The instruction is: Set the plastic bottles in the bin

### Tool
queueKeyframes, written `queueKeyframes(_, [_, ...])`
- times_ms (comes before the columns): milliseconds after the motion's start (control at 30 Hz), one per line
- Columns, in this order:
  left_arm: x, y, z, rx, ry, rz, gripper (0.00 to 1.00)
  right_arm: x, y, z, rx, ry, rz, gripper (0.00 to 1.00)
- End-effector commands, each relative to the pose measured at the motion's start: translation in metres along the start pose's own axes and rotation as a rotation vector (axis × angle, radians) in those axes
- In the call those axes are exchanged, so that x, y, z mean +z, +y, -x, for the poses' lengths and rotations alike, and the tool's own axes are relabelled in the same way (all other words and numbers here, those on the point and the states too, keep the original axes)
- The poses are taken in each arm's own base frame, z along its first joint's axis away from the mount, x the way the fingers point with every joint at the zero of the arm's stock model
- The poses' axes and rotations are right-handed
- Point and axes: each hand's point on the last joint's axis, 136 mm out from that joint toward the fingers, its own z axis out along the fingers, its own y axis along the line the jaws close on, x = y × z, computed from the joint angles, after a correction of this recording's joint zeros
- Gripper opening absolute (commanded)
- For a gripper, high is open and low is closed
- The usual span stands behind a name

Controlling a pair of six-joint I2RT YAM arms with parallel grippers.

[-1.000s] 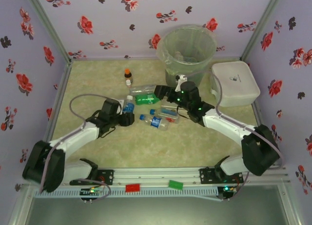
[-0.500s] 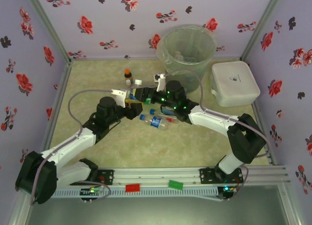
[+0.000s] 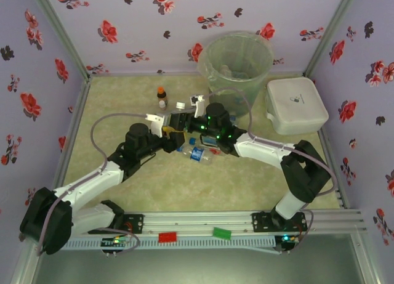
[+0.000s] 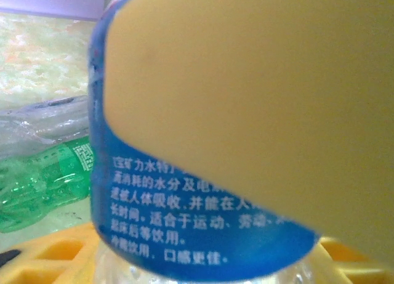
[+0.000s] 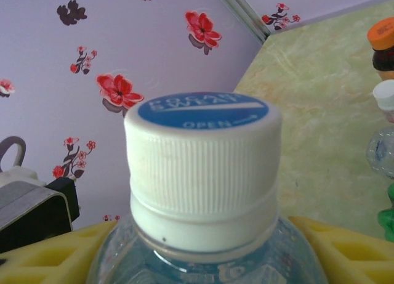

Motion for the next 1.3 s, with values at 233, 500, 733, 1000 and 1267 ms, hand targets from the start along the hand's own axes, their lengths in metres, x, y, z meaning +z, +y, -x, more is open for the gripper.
queueKeyframes(233, [-0.017, 0.002, 0.027, 0.027, -0.138, 0.054, 1.00, -0.019, -0.009, 0.053, -0.136, -0.080, -0.138, 0.58])
queueKeyframes(500, [-0.035, 0.062, 0.019, -0.084, -0.184, 0.283, 1.00, -0.074, -0.019, 0.172, -0.318, -0.246, -0.379, 0.56])
queueKeyframes(733, [-0.036, 0.096, 0.007, -0.187, -0.172, 0.365, 1.00, -0.113, -0.030, 0.270, -0.468, -0.394, -0.593, 0.56])
queueKeyframes(1000, [-0.037, 0.101, -0.005, -0.214, -0.152, 0.379, 1.00, -0.128, -0.098, 0.305, -0.566, -0.344, -0.909, 0.57])
queueKeyframes(1267, [-0.031, 0.101, -0.012, -0.227, -0.110, 0.367, 1.00, -0.101, -0.163, 0.284, -0.513, -0.192, -0.976, 0.61])
